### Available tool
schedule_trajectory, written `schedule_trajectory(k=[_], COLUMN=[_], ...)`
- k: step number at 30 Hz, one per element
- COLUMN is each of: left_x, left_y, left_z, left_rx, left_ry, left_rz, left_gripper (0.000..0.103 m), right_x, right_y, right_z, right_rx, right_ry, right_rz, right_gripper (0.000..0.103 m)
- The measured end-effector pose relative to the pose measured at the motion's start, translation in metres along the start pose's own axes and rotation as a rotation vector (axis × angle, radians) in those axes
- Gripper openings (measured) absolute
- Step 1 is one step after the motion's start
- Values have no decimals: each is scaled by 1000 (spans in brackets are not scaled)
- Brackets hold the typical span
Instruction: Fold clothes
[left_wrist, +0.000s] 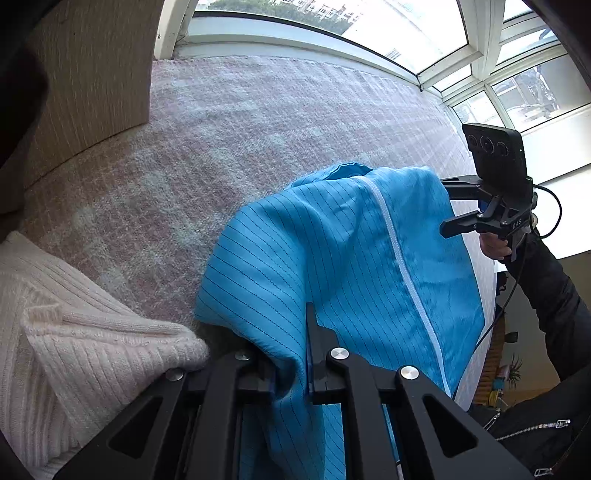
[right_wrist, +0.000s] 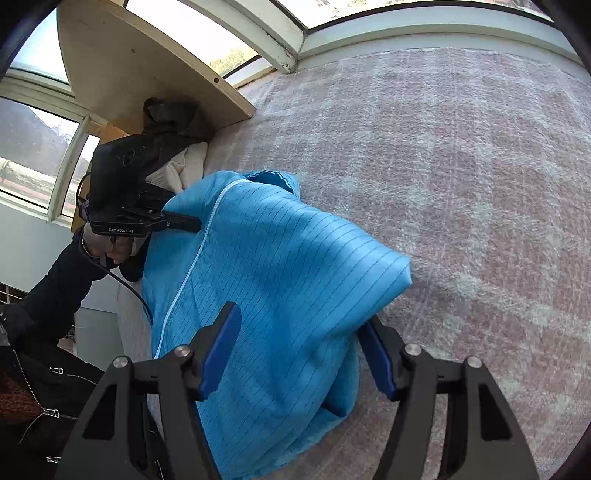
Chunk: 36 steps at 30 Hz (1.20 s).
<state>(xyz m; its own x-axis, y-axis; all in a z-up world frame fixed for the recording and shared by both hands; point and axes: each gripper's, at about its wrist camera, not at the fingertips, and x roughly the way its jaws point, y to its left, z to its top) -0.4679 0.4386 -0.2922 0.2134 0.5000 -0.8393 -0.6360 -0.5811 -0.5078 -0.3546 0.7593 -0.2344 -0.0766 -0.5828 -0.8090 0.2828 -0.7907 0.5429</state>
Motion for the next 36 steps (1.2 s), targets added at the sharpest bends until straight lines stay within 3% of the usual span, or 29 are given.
schedule_trajectory(k=[5,6,8,10,19,22,27,31,34,36], left_x=[1,0,1,-1,-33,-38,-70,-107,-106,-84], left_y=[-4,-4,-9,-11,-46,-53,-79,-107,-102,-79], left_z=[0,0,2,0,-8,-3,10,23,23,23], left_rx=[5,5,9,15,79,77,169,248,222,119], left_ry=[2,1,-3,-14,-109,-110,-173,-249,-208,-137], left_rz=[22,25,35,43,47,53,84,101,60,27], left_gripper=[10,10,10,9,8,8,7,6,6,6], right_x=[27,31,37,34,-11,-15,-42,-85,-90,-70], right_y=[46,52,60,59,75,79,94,117,116,100], right_z=[17,17,19,21,7,8,10,18,21,23], right_rx=[-144,-163,-180,-148,-79,-43,-51,-73,-38,36], right_ry=[54,59,72,67,-4,-2,-44,-151,-110,-74], right_rz=[-263,-274,-269,-248,-259,-288,-356,-437,-371,-343], right_gripper=[64,64,27,8,5,5,5,5,5,5])
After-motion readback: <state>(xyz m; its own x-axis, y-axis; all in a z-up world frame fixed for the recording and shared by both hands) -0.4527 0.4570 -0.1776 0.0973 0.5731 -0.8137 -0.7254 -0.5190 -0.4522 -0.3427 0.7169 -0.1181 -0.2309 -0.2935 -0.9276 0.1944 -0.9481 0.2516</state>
